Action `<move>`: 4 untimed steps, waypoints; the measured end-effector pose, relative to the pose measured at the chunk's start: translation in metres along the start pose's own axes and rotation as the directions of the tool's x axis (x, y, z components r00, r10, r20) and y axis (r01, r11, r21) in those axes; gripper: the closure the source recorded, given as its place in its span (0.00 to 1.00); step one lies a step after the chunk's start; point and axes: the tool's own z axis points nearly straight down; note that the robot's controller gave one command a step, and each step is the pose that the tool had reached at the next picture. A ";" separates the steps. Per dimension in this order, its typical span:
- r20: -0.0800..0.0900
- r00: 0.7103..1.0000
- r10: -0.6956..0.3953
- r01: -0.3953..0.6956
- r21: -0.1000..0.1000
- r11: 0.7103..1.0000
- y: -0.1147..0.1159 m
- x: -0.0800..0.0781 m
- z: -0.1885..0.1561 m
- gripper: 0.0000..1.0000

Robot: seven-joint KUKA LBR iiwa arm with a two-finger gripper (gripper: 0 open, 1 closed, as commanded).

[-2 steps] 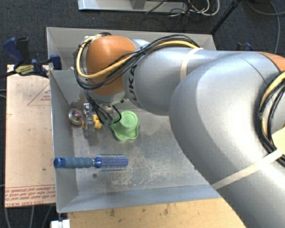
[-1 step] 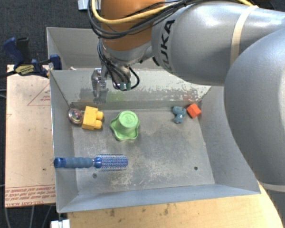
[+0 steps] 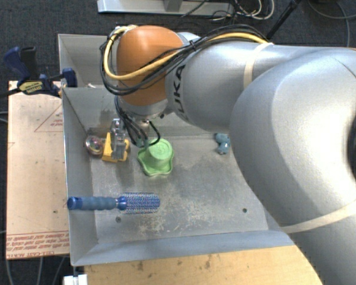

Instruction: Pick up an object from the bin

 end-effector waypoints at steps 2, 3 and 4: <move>0.000 0.969 0.246 -0.246 -0.001 0.969 0.019 0.056 -0.032 1.00; 0.015 0.962 0.273 -0.273 -0.010 0.962 0.017 0.044 -0.123 1.00; 0.002 0.715 0.699 -0.699 0.000 0.715 -0.028 0.025 -0.032 1.00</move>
Offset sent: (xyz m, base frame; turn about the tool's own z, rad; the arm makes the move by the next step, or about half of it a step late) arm -0.0061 -0.0060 0.1022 0.0224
